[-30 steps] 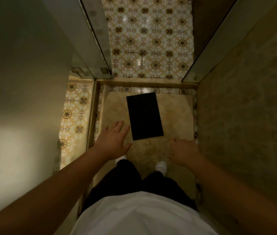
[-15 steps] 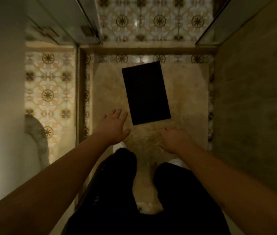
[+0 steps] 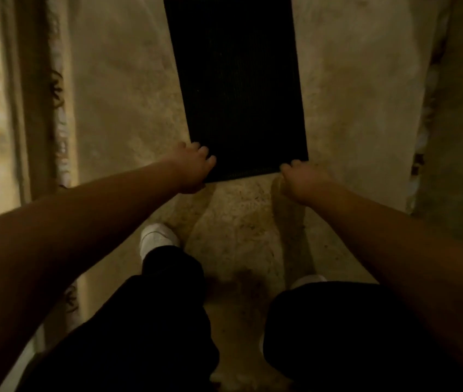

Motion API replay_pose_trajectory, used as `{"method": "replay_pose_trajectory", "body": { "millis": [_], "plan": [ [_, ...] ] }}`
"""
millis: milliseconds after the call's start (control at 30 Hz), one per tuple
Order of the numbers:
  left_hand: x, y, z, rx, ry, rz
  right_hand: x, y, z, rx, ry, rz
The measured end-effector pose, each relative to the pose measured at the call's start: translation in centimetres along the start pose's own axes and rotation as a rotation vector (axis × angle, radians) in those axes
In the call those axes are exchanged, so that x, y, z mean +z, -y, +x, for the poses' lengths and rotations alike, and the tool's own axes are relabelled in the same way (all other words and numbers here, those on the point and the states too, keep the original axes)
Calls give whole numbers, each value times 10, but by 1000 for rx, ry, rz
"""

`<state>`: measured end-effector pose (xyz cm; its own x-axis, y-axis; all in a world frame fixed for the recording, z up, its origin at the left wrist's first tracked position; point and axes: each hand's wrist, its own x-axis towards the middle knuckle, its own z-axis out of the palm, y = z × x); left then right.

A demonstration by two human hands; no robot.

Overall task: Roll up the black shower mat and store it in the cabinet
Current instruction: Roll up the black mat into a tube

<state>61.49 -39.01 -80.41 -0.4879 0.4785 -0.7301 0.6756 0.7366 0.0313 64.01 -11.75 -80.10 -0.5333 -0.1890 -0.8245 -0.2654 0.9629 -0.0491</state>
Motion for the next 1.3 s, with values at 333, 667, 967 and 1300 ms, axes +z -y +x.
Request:
{"method": "replay_pose_trajectory", "body": {
  "millis": [333,667,967,1300],
  "plan": [
    [51,-24,40,-70,-216,-78,9,-2,69,-118,-274,-195],
    [62,-19,29,-27,-272,-26,7,-11,73,-356,-295,-405],
    [58,15,5,-106,-292,-291,6,-1,78,-373,-239,-207],
    [64,23,7,-167,-293,-256,11,7,103,-250,-148,111]
  ]
}}
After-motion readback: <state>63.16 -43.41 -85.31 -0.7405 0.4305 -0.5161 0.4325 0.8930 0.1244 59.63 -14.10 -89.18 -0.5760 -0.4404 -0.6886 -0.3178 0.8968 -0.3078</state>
